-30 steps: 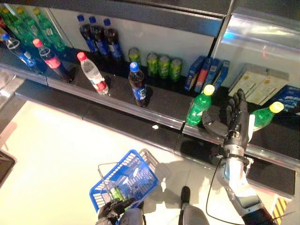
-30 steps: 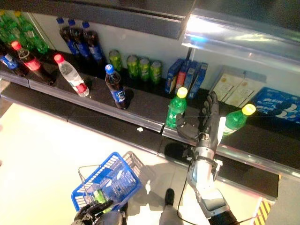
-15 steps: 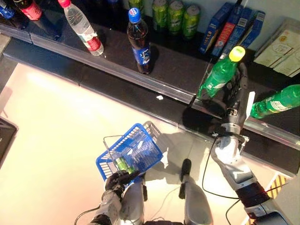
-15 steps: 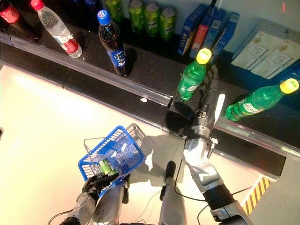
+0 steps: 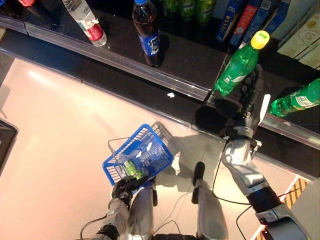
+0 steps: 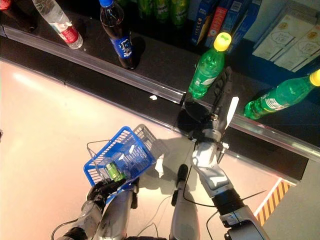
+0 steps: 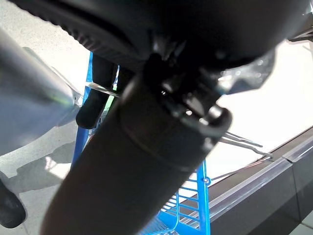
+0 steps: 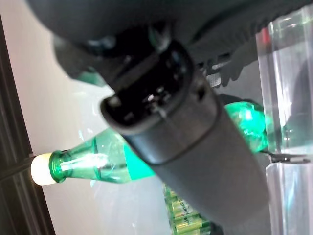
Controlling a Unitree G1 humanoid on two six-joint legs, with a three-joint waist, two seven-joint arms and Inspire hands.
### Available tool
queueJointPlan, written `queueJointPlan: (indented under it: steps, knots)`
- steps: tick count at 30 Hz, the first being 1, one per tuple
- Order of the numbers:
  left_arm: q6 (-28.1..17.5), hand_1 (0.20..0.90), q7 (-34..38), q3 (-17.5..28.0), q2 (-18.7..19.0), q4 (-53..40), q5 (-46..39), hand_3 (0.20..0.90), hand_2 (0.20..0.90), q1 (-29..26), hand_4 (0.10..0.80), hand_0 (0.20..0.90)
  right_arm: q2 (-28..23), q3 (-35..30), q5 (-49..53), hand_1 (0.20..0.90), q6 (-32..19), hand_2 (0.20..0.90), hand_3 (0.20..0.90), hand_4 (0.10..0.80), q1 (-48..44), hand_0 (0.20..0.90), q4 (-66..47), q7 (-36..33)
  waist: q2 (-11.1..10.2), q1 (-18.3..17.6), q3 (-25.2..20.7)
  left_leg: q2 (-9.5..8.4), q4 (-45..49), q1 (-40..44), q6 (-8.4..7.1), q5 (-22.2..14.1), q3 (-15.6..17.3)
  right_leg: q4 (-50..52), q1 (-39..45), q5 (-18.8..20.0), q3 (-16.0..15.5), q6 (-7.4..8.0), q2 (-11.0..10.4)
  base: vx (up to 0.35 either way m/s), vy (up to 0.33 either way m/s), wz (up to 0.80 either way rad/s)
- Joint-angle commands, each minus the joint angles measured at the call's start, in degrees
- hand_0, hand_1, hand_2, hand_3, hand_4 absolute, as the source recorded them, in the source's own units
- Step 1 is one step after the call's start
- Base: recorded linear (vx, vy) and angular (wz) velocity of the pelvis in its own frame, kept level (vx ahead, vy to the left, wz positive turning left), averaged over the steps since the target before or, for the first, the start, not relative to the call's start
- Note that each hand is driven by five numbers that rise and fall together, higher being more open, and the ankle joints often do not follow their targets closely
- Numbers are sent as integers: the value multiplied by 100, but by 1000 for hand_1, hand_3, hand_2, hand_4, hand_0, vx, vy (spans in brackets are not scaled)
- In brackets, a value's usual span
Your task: Pick up the drink and place into the basket.
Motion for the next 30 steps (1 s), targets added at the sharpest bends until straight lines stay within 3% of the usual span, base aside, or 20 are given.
queueJointPlan:
  steps: [1, 23, 24, 25, 26, 30]
  knots:
    - [-356, 300, 27, -100, 193, -390, -73, 200, 300, 446, 100, 300, -139, -352, -276, 900, -381, 900, 900, 800, -710, 900, -598, -292, 21, 91, -73, -121, 587, -361, 163, -152, -473, 914, -65, -608, -25, -3, -257, 8, 36, 0]
    - [-200, 300, -62, -271, 270, -506, -89, 200, 300, 443, 100, 300, -354, -648, -8, 900, -205, 900, 900, 800, -2170, 900, 428, -783, 119, 434, -72, -264, 863, -696, 250, -171, -626, 1049, -247, -574, -114, -41, -322, 18, 7, 0]
    - [-186, 300, -73, -267, 280, -514, -88, 200, 300, 436, 100, 300, -375, -650, -23, 658, -188, 658, 617, 517, -2220, 658, 493, -792, 127, 449, -72, -274, 863, -698, 254, -170, -636, 1060, -249, -577, -120, -43, -326, 0, 0, 0]
    - [-183, 300, -82, -267, 289, -519, -94, 200, 300, 433, 100, 300, -397, -659, -28, 500, -184, 500, 433, 333, -2255, 500, 547, -795, 130, 461, -72, -281, 865, -701, 256, -168, -640, 1061, -246, -579, -128, -44, -329, 0, 0, 0]
    - [-178, 300, -99, -263, 299, -524, -102, 200, 300, 429, 100, 300, -424, -665, -54, 300, -175, 300, 200, 100, -2294, 300, 612, -801, 134, 475, -72, -289, 868, -705, 259, -167, -646, 1062, -240, -581, -137, -44, -333, 0, 0, 0]
    - [-134, 300, -184, -246, 335, -515, -75, 200, 300, 466, 100, 300, -562, -687, -10, 300, -166, 300, 200, 100, -2433, 300, 898, -787, 152, 532, -72, -315, 880, -696, 273, -172, -663, 1074, -209, -587, -174, -45, -355, 5, 0, 2]
